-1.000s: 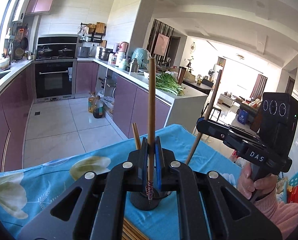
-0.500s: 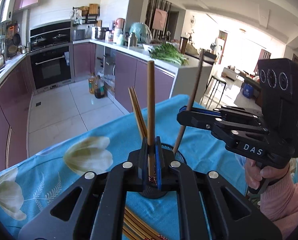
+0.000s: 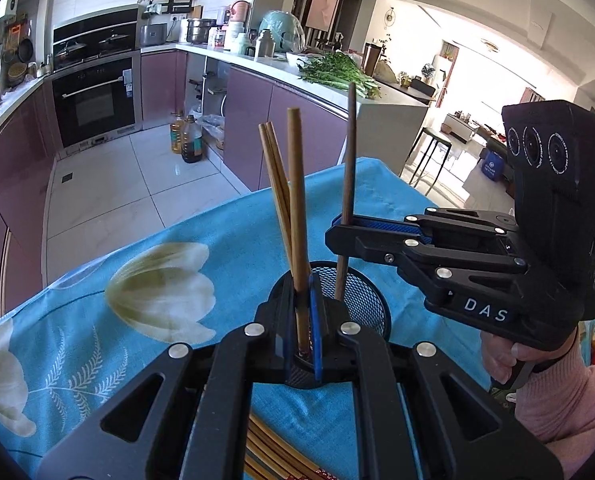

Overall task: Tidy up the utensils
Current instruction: 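Lower both chopsticks into the mesh cup and open both tools, then withdraw both open tools back over the remaining chopsticks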

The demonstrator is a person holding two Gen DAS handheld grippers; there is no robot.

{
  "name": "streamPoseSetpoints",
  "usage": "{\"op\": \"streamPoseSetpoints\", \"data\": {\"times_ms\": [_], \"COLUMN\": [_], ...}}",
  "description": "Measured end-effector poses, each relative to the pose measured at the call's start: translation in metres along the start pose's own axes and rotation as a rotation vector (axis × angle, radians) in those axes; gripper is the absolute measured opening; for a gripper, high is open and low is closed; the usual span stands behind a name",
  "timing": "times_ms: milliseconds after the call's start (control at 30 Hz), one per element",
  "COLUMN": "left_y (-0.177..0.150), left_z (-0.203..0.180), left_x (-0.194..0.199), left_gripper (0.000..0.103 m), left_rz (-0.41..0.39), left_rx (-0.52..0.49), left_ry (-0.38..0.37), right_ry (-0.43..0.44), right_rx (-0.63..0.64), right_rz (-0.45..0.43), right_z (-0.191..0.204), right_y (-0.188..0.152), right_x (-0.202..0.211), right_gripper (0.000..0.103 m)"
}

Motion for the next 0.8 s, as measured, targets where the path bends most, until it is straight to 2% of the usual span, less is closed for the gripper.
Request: {"op": "streamPoseSetpoints", "data": {"times_ms": [100, 167, 300, 367, 500, 567, 667, 800], "left_y": [0.002, 0.001, -0.004, -0.009, -0.021, -0.032, -0.048, -0.076], "left_z": [0.004, 0.006, 0.009, 0.012, 0.016, 0.018, 0.022, 0.033], "left_x": [-0.001, -0.001, 0.004, 0.009, 0.024, 0.037, 0.054, 0.069], "left_gripper": [0.009, 0.017, 0.020, 0.027, 0.029, 0.035, 0.040, 0.044], "left_rz": [-0.003, -0.008, -0.027, -0.045, -0.083, -0.112, -0.140, -0.135], "left_rx": [0.007, 0.011, 0.021, 0.026, 0.030, 0.022, 0.013, 0.005], "left_ry": [0.015, 0.018, 0.035, 0.053, 0.086, 0.105, 0.138, 0.186], "right_ry": [-0.008, -0.007, -0.017, -0.019, -0.006, 0.013, 0.081, 0.170], "right_rx": [-0.007, -0.017, -0.018, -0.013, 0.015, 0.038, 0.089, 0.162], "right_rz": [0.005, 0.008, 0.008, 0.004, -0.023, -0.039, -0.057, -0.022], "right_z": [0.000, 0.000, 0.001, 0.003, 0.016, 0.026, 0.047, 0.078], "right_y": [-0.004, -0.005, -0.009, -0.011, -0.016, -0.020, -0.026, -0.043], "right_x": [-0.003, -0.006, -0.004, -0.002, 0.009, 0.016, 0.030, 0.033], "right_gripper": [0.007, 0.008, 0.009, 0.012, 0.023, 0.026, 0.036, 0.041]}}
Point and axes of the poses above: each gripper's, at about its wrist camera, not at the fingertips, and x roughly against the way its jaws point, z to its left, y to its top, the point moved 5 cm from there along -x, roughly the way its jaws point, and after that the axes turned 3 degrees about x, right-handed, at the moved point
